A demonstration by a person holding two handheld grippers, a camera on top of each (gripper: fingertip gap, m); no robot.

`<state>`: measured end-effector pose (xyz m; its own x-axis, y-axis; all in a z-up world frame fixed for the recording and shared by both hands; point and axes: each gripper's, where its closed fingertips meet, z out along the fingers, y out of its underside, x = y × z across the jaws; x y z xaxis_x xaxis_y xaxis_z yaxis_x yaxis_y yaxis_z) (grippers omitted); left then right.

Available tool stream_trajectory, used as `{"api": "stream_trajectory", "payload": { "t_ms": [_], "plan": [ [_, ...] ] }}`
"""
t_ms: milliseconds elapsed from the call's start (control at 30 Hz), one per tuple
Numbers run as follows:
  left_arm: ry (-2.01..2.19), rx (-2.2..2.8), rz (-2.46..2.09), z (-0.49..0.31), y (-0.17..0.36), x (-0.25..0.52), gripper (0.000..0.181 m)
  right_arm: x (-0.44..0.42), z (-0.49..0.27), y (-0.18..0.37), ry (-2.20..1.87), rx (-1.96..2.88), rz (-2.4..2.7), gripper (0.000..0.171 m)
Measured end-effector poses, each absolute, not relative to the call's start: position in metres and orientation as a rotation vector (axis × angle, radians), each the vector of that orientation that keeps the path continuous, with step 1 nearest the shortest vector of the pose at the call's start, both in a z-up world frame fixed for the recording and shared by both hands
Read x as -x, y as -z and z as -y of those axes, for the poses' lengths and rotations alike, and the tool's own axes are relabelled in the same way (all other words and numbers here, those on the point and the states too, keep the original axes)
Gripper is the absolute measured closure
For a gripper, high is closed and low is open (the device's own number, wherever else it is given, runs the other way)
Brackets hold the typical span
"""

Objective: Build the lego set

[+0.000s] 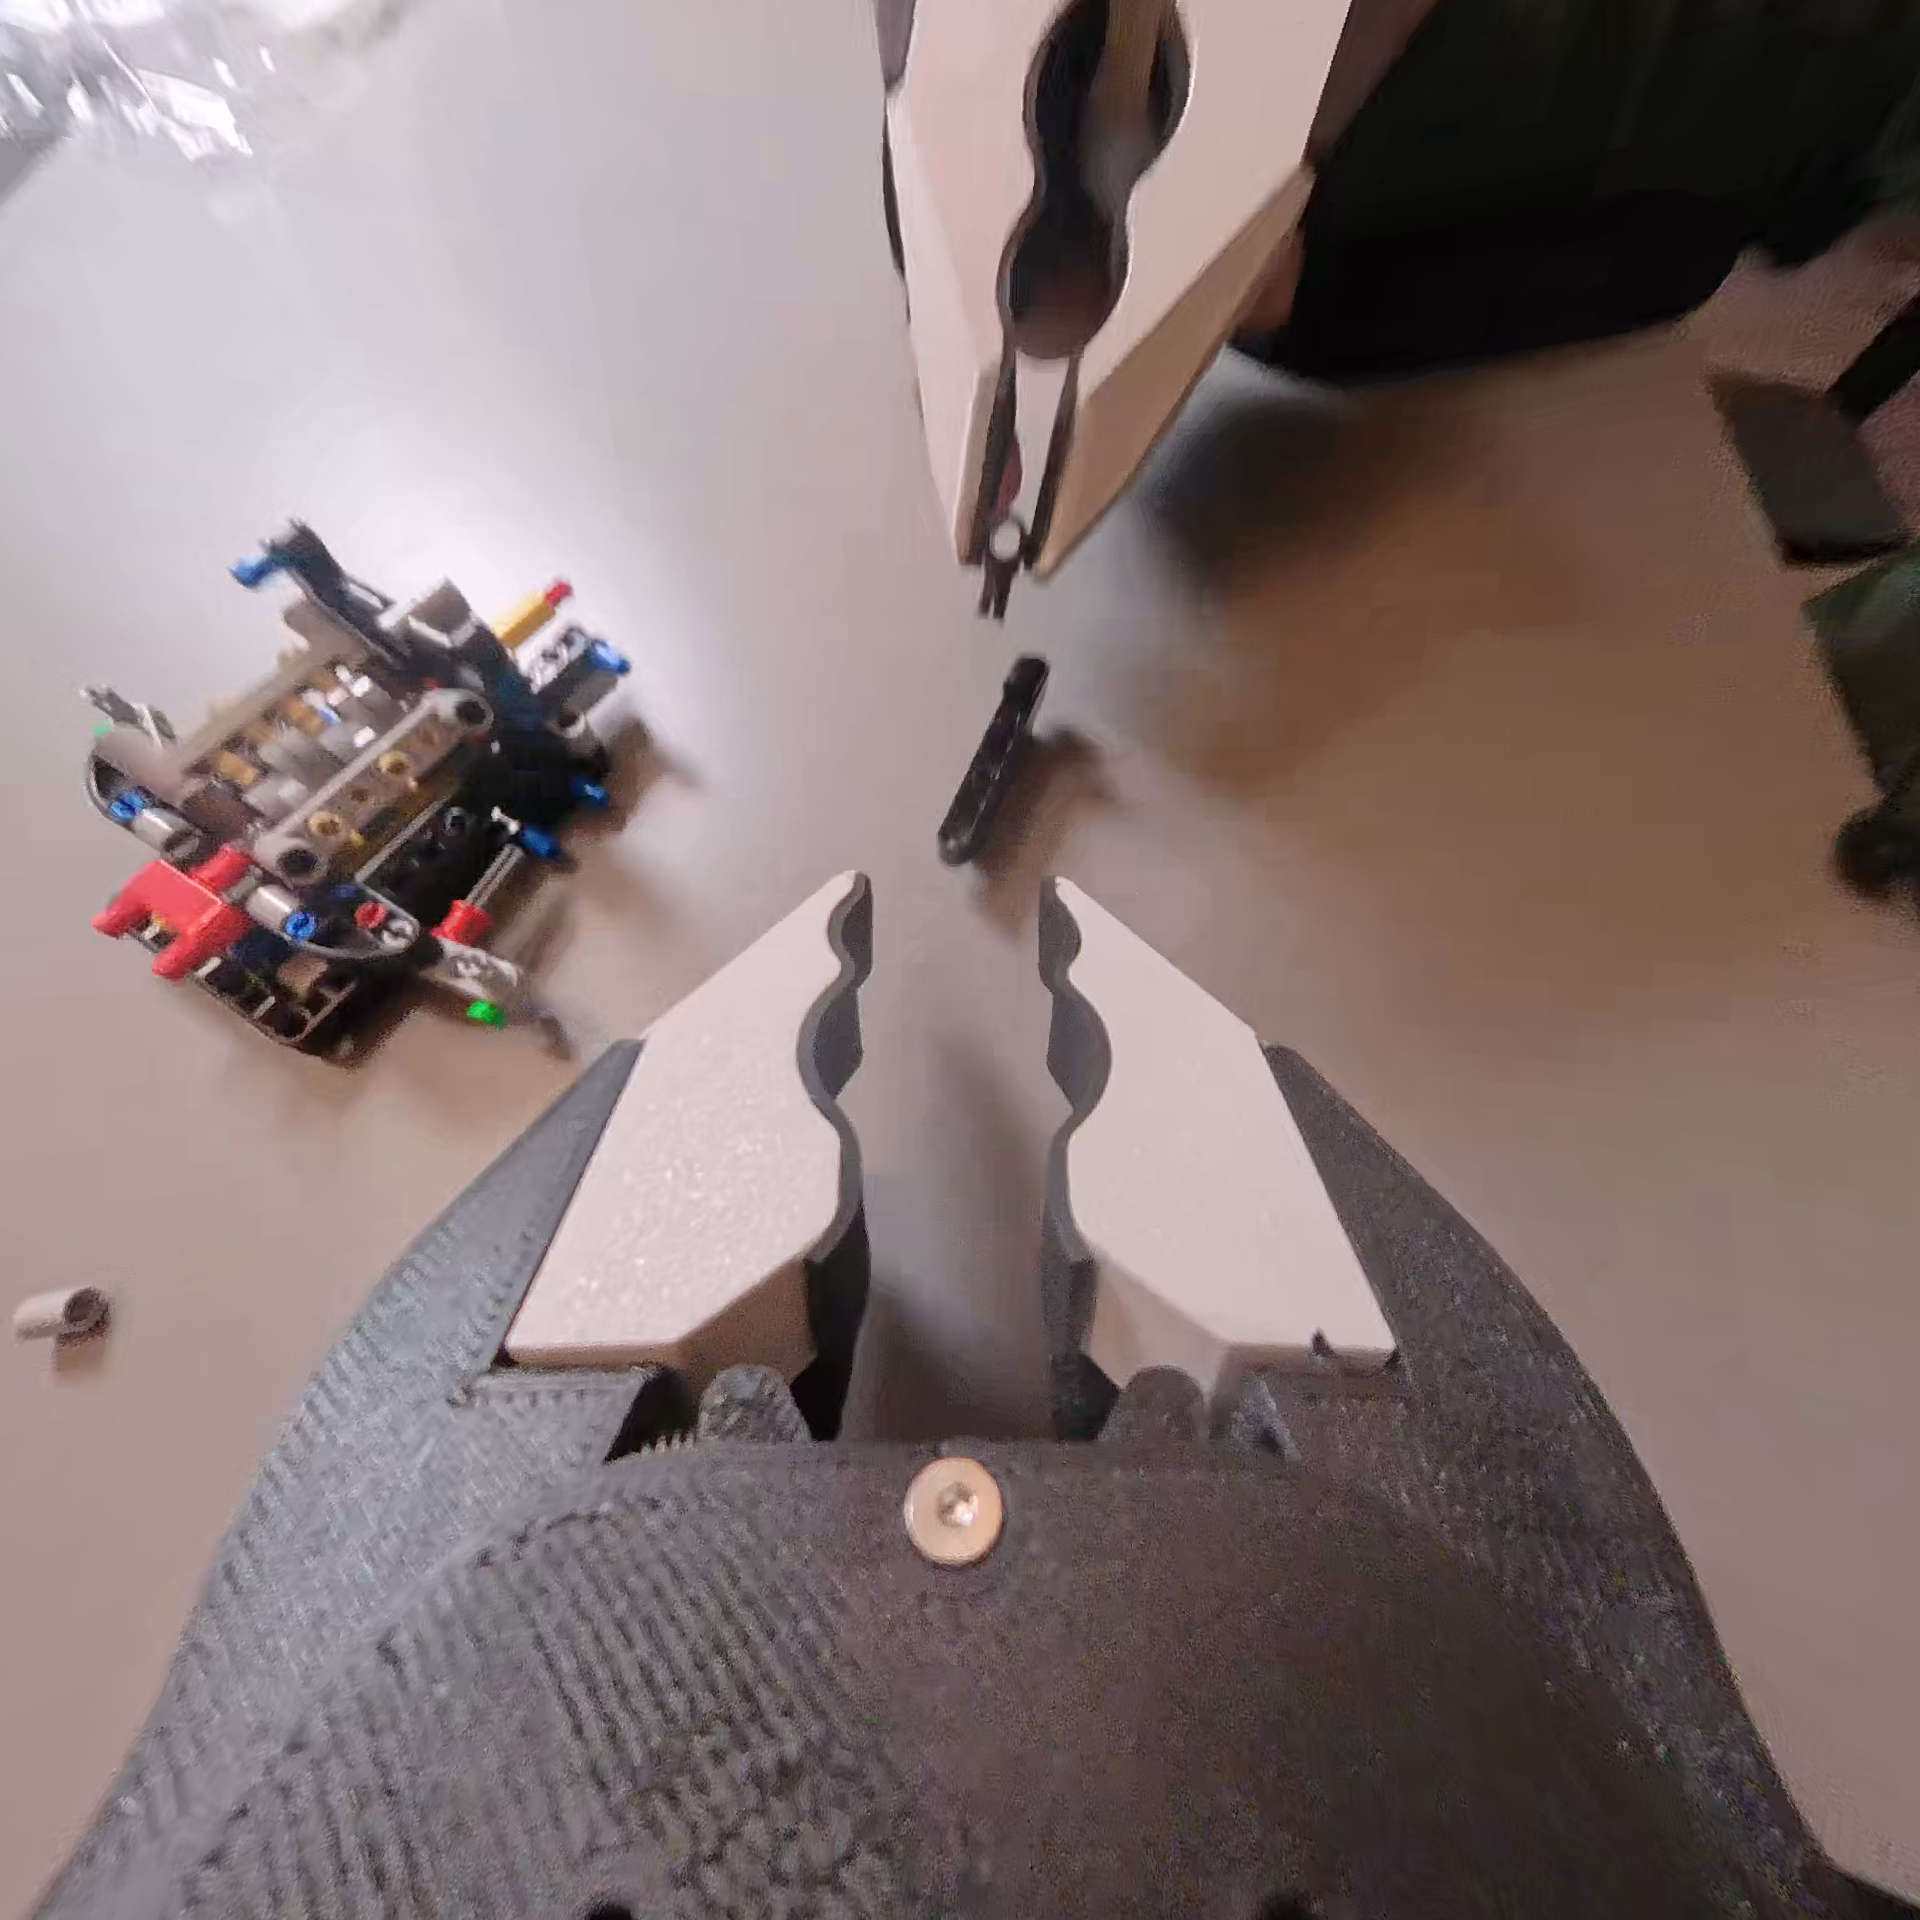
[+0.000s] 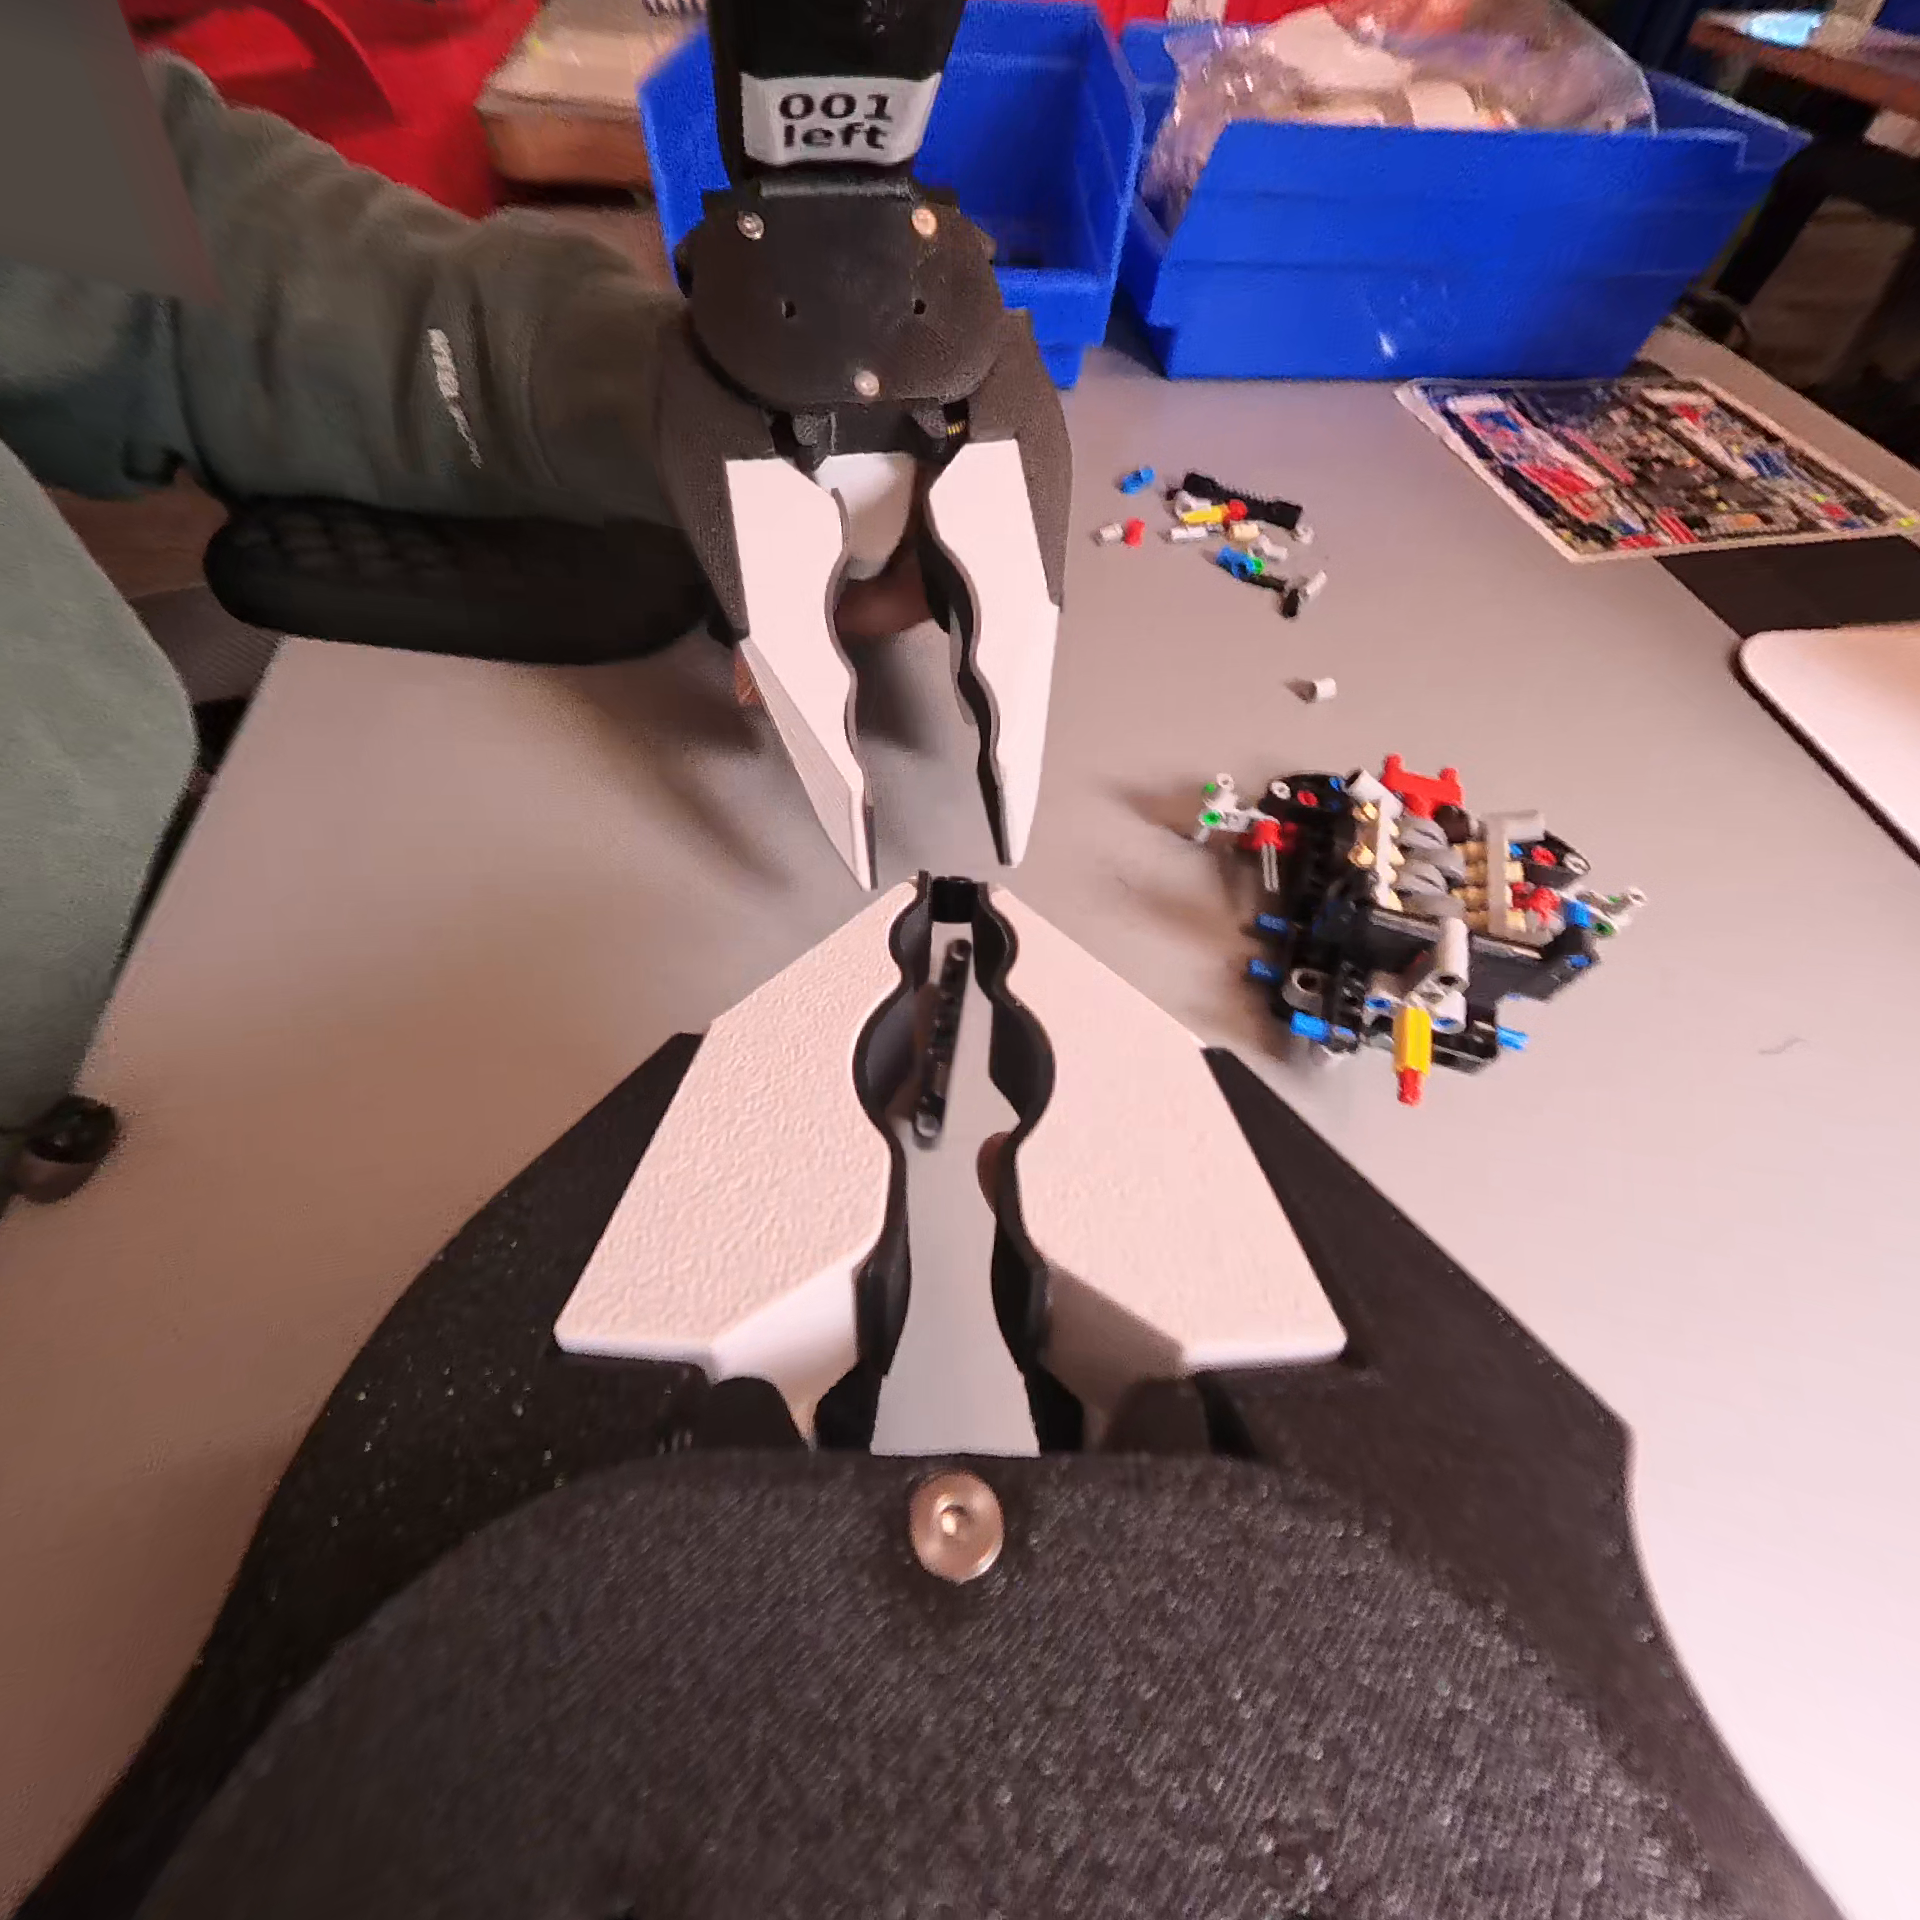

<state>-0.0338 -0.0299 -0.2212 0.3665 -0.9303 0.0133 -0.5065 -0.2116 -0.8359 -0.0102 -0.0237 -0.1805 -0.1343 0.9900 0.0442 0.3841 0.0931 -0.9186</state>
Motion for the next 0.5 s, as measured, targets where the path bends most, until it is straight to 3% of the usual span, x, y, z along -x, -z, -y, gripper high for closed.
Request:
{"api": "stream_trajectory", "payload": {
  "t_ms": [500],
  "plan": [
    [0.695,1.908,-1.402,0.034,0.245,0.007,0.175,0.012,0.031,0.22,-0.736,1.477,1.926,0.166]
  ]
}}
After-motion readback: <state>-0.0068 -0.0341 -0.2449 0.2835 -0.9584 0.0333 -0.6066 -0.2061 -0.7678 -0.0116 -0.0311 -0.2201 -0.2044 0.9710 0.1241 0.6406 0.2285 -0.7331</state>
